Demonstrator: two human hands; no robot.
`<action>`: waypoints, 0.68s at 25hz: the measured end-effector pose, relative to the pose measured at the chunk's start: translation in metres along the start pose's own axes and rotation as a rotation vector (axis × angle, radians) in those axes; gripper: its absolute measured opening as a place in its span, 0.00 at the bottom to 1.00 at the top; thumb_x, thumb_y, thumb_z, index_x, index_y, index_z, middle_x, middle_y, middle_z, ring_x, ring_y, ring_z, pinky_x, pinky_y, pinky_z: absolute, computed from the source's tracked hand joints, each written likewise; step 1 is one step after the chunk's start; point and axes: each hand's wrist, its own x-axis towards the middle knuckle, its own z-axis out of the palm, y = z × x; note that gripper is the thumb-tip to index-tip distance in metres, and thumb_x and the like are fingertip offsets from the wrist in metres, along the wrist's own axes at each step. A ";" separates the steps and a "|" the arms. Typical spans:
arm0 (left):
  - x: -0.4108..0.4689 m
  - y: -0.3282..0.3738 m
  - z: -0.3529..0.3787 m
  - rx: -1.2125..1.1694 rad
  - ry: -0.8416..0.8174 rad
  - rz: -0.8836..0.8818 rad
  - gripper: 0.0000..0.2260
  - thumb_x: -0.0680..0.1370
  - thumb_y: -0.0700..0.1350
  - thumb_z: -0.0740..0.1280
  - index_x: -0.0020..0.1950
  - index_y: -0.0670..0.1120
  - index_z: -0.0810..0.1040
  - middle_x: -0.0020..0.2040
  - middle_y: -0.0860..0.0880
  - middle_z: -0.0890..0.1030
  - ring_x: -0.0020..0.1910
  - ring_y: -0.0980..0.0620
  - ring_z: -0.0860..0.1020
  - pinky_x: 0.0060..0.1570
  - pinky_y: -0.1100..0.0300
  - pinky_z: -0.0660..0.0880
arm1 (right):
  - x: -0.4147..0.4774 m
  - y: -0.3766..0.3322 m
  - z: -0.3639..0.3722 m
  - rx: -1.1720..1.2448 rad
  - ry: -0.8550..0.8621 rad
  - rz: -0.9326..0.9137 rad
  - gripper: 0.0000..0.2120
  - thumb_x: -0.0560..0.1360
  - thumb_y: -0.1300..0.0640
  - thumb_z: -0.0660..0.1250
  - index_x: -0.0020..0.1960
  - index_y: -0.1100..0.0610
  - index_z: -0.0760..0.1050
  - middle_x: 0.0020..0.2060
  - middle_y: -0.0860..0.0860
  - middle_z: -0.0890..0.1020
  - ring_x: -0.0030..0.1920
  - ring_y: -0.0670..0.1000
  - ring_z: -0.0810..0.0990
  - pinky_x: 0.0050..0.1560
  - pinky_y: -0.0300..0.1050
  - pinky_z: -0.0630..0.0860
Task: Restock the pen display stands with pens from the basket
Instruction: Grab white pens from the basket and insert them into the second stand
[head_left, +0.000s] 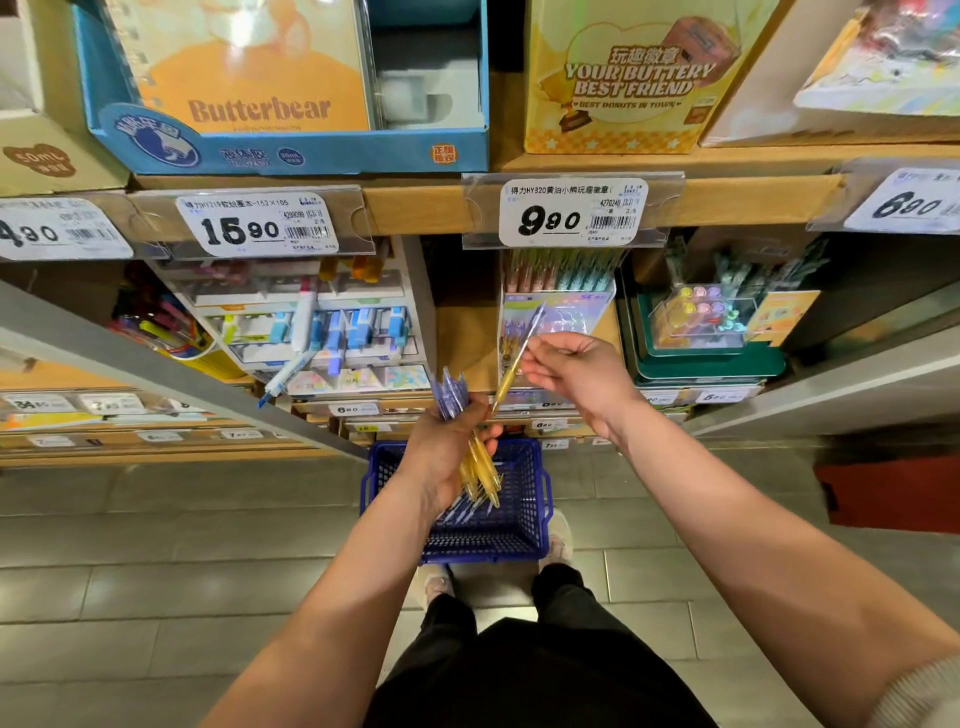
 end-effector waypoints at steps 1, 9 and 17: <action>0.001 0.000 0.000 -0.006 0.005 -0.004 0.03 0.81 0.40 0.69 0.53 0.44 0.79 0.41 0.47 0.83 0.32 0.53 0.79 0.32 0.60 0.78 | 0.004 -0.001 -0.002 -0.001 0.057 -0.042 0.03 0.78 0.64 0.70 0.51 0.61 0.82 0.40 0.54 0.87 0.44 0.52 0.87 0.47 0.42 0.84; 0.005 0.003 -0.004 -0.024 -0.015 -0.021 0.10 0.81 0.38 0.67 0.63 0.39 0.79 0.46 0.45 0.80 0.32 0.52 0.78 0.31 0.58 0.78 | 0.033 0.009 -0.001 -0.370 0.322 -0.388 0.06 0.78 0.59 0.71 0.44 0.50 0.80 0.38 0.51 0.87 0.42 0.51 0.86 0.50 0.48 0.83; 0.003 0.004 -0.012 -0.072 -0.039 0.008 0.04 0.79 0.37 0.70 0.54 0.41 0.79 0.43 0.45 0.83 0.39 0.49 0.85 0.41 0.53 0.84 | 0.053 0.036 -0.002 -0.611 0.284 -0.468 0.01 0.77 0.57 0.72 0.48 0.52 0.82 0.37 0.38 0.84 0.41 0.37 0.84 0.50 0.42 0.83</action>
